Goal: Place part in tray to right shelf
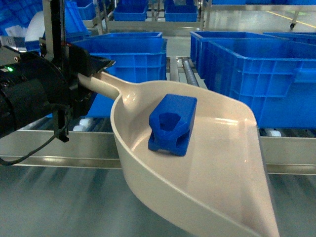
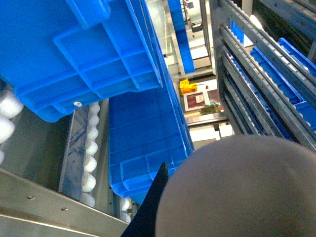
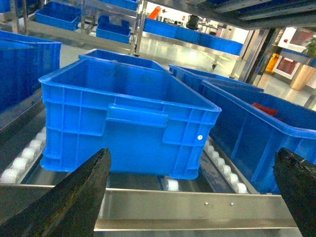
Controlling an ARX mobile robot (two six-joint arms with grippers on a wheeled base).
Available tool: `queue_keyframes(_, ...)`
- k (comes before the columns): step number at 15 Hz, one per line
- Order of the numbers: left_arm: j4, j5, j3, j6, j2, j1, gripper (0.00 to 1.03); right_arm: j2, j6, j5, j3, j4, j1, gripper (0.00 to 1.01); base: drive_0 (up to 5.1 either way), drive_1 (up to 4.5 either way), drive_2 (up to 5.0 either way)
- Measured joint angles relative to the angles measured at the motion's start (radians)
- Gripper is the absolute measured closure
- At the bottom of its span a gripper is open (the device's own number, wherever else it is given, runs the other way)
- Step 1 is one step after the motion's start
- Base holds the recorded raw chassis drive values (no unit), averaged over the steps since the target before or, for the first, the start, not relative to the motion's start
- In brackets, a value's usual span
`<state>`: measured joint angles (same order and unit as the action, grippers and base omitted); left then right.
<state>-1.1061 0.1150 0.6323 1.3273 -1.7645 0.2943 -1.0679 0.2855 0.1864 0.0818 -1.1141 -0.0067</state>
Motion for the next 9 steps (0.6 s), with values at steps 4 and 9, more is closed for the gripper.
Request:
queue_keyframes(4,0.006,0.008,0.000,0.000,0.000,0.006,0.91,-0.003,0.000,0.000,0.000,-0.001,0.000,0.03,1.0,0.45,-1.1)
queue_keyframes(9,0.006,0.004,0.000,0.000,0.000,0.003,0.91,-0.003,0.000,0.000,0.000,-0.001,0.000,0.03,0.0,0.00,0.0)
